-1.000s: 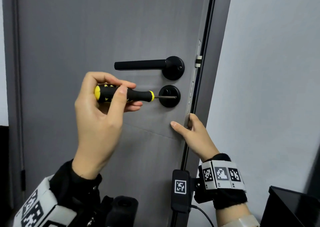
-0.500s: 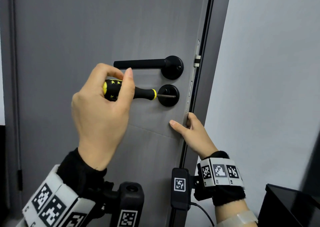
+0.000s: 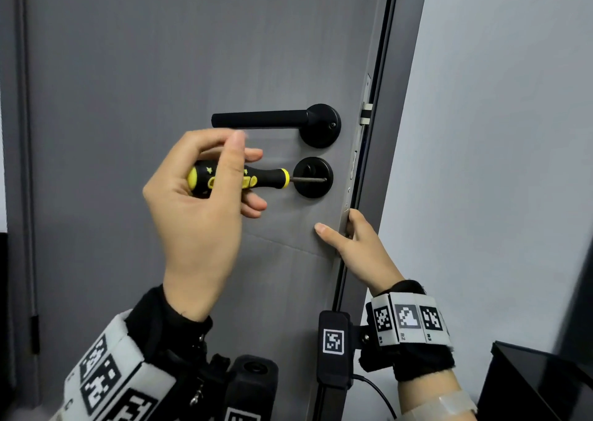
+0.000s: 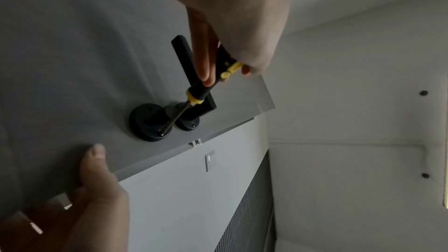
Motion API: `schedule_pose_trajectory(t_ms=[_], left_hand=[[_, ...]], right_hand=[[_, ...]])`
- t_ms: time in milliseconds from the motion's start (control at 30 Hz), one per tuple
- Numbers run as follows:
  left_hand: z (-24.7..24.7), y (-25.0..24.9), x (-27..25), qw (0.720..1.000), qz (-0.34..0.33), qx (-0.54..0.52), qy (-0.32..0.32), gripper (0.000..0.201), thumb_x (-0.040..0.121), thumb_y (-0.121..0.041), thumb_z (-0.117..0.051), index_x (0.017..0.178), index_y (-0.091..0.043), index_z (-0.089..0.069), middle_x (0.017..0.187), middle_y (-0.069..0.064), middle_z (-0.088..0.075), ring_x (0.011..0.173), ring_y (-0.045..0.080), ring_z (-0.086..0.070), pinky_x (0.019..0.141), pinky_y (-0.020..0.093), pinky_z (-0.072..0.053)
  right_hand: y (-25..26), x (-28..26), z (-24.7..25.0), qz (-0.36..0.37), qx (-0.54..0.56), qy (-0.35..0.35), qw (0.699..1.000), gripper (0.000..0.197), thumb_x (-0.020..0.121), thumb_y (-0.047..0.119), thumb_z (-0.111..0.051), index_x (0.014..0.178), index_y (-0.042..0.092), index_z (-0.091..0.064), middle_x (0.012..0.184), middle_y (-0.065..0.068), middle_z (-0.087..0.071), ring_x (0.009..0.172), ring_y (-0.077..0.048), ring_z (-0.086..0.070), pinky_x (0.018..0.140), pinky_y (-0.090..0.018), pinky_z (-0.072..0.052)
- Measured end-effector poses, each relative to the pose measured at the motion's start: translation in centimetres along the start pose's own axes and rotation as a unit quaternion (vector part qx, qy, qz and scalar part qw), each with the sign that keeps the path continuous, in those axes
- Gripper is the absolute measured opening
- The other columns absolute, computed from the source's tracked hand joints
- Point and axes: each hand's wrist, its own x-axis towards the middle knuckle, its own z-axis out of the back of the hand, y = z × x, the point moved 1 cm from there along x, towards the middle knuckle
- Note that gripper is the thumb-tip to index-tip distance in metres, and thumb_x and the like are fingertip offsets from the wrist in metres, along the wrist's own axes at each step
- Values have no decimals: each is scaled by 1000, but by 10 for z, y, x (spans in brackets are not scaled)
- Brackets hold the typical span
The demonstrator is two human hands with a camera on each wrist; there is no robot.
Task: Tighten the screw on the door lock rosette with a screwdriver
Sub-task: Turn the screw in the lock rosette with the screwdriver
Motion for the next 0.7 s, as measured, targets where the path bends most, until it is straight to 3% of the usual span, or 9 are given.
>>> schedule_pose_trajectory(t_ms=[100,200,300,367,433,467,533,600,700], left_hand=[[-3,0,-5,999,-37,22,13,29,91,-3,-50,117,-16,-46,91,8,-69,63,20,-66,54,27,-56],[-3,-4,-9,998,-47,30,38,30,82,1,-52,109,-11,-45,86,6,-68,79,19,-67,69,41,-57],[-7,-5,-9,998,-29,32,43,5,81,-7,-58,85,-6,-59,76,8,-68,69,22,-67,61,39,-55],[-13,-7,-10,999,5,20,39,26,85,-26,-60,72,-4,-60,64,12,-63,55,24,-63,50,31,-50],[-18,-9,-11,999,25,-1,28,37,87,-35,-57,71,-2,-57,63,20,-58,46,19,-58,46,23,-45],[-19,-10,-11,999,28,-9,25,33,88,-33,-56,72,-5,-56,65,21,-57,45,16,-57,46,21,-45],[-18,-8,-12,999,38,-25,12,18,90,-26,-58,77,-16,-50,68,11,-55,46,14,-58,47,21,-47],[-12,-7,-12,998,53,-41,5,19,89,-19,-60,81,-22,-43,70,0,-55,49,16,-62,49,23,-52],[0,-6,-11,998,54,-23,7,24,84,-11,-67,83,-21,-45,81,5,-65,60,18,-71,59,24,-58]], right_hand=[[0,0,0,3,1,1,1000,54,54,63,-60,99,34,-52,113,10,-66,110,-17,-61,101,-44,-47],[0,0,0,8,0,0,1000,60,55,62,-60,105,29,-52,114,10,-66,110,-17,-61,101,-44,-47],[0,-1,1,9,1,0,1000,58,61,57,-62,109,26,-52,114,9,-66,110,-17,-61,101,-45,-46],[1,-2,2,9,-3,-2,1000,58,62,56,-62,109,24,-53,112,9,-66,109,-18,-61,101,-45,-47],[0,-2,2,10,-6,-2,1000,55,65,55,-62,109,23,-54,111,8,-67,108,-18,-62,100,-45,-47],[0,-2,2,11,-7,-2,1000,53,67,54,-63,109,23,-54,111,8,-67,108,-18,-62,100,-45,-47],[-1,-1,2,13,-7,1,1000,51,69,51,-64,110,23,-54,112,9,-67,109,-17,-62,100,-45,-47],[-1,-1,2,14,1,1,1000,57,64,54,-63,111,24,-53,113,8,-67,109,-17,-62,100,-44,-47],[-2,1,1,11,12,0,1000,67,57,59,-62,114,24,-53,115,7,-67,110,-17,-62,100,-44,-48]])
